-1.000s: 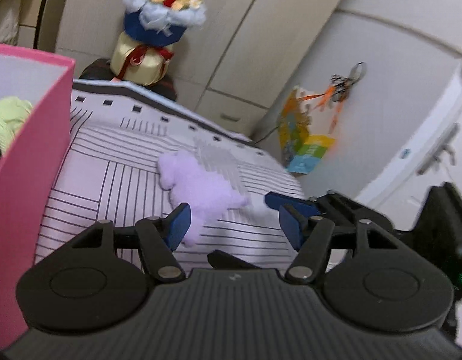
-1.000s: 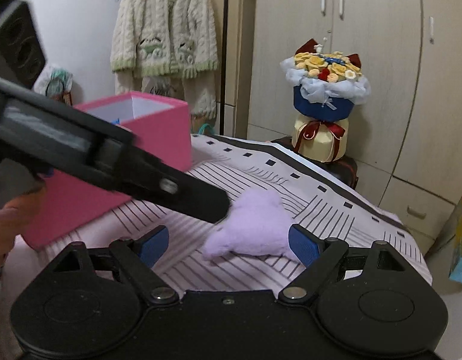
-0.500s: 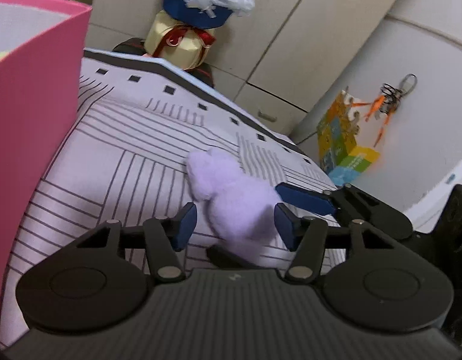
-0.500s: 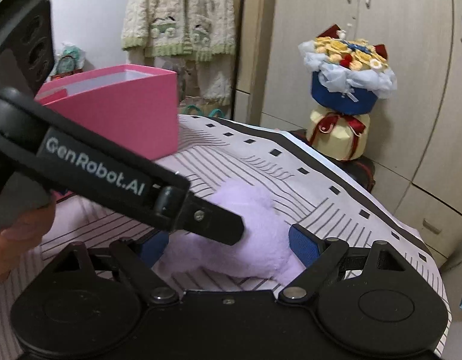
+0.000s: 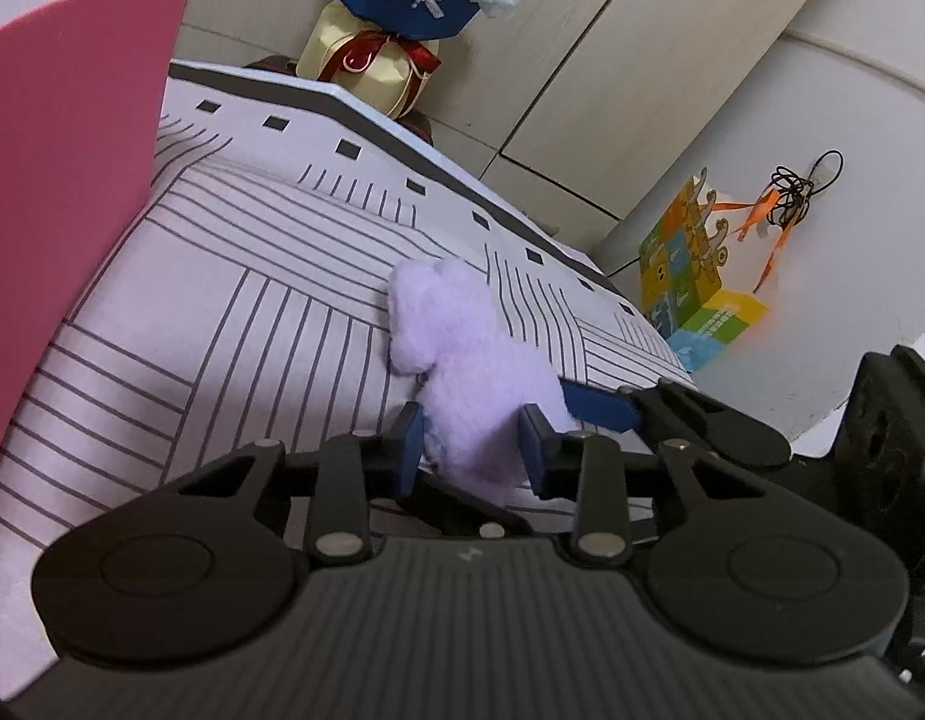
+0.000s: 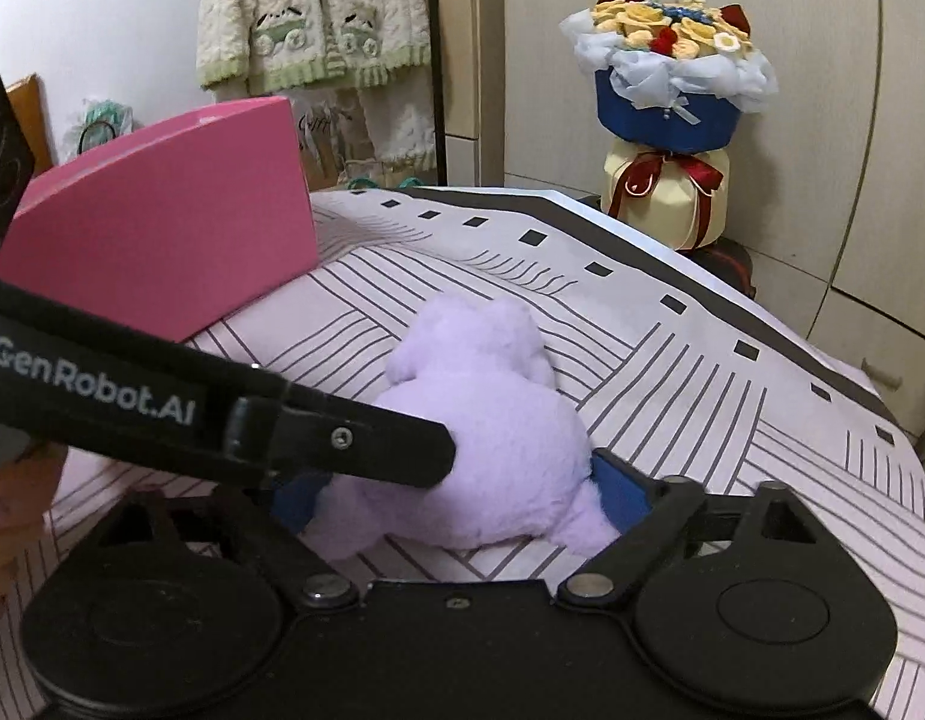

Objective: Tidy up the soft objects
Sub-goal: 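Close both grippers on the lavender plush toy, then lift the lavender plush and carry it over the pink box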

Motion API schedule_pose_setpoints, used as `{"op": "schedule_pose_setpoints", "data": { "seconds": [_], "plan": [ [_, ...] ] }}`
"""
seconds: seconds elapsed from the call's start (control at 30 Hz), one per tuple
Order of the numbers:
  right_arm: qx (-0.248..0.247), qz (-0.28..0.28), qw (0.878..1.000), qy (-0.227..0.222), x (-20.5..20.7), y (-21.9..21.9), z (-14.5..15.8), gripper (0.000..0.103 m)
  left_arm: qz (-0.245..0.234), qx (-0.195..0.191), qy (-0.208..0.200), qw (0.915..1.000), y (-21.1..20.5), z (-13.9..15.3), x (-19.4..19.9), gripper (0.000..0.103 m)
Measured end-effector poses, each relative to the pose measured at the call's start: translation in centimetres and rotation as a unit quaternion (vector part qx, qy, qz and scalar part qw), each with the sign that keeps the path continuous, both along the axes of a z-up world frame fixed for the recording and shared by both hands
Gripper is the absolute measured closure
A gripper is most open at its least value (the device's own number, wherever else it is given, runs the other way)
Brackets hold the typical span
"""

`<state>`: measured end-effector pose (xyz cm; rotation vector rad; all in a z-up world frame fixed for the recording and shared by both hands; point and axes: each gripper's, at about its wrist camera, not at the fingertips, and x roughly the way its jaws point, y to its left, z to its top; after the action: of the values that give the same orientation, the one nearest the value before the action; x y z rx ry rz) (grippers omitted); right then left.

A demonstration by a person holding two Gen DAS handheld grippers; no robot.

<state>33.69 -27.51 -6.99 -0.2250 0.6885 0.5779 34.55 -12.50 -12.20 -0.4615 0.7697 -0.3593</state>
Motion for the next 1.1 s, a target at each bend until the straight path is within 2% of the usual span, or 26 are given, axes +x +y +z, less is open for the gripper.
{"op": "schedule_pose_setpoints", "data": {
  "seconds": [0.17,0.27,0.67,0.97,1.1],
  "plan": [
    [0.001,-0.036,0.999,-0.007,-1.4,0.3,0.7,0.026,-0.013,0.01,-0.018,0.9997,-0.3,1.0,-1.0,0.071],
    [0.004,-0.055,0.998,-0.008,-2.7,0.5,1.4,0.028,-0.03,0.039,-0.03,0.9984,-0.8,2.0,-2.1,0.071],
    [0.021,-0.125,0.991,0.034,-9.4,1.2,2.4,0.027,-0.106,0.087,-0.012,0.9904,-1.5,4.0,-7.5,0.071],
    [0.042,-0.144,0.989,0.005,-16.2,3.7,3.9,0.027,-0.138,0.112,-0.047,0.983,0.8,6.6,-14.1,0.071],
    [0.054,-0.151,0.987,0.006,-19.3,4.9,4.1,0.027,-0.155,0.119,-0.053,0.9792,2.2,7.2,-16.9,0.07]
  ]
}}
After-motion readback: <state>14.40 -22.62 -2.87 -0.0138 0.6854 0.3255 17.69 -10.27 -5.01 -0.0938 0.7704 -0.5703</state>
